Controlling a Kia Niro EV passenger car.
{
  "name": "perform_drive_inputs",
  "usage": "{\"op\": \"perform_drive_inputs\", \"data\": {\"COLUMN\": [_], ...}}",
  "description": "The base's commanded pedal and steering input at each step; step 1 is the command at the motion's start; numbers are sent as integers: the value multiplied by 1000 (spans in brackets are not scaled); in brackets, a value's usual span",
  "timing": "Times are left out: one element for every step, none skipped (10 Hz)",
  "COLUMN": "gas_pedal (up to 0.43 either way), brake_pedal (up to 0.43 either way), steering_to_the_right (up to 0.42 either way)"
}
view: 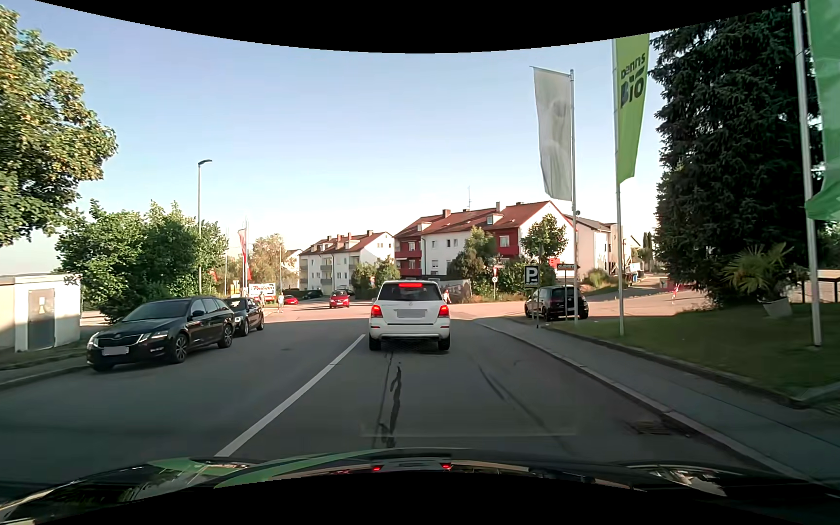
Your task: Follow the waypoints while adhering to traffic rules and regulations
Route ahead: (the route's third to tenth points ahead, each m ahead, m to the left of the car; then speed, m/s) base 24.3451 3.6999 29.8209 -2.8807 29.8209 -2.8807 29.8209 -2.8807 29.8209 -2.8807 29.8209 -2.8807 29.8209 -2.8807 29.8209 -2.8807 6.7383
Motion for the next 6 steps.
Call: {"op": "perform_drive_inputs", "data": {"gas_pedal": [0,0,0,0,0,0], "brake_pedal": [213,213,213,213,220,220], "steering_to_the_right": [-4,-4,-4,-4,-4,-4]}}
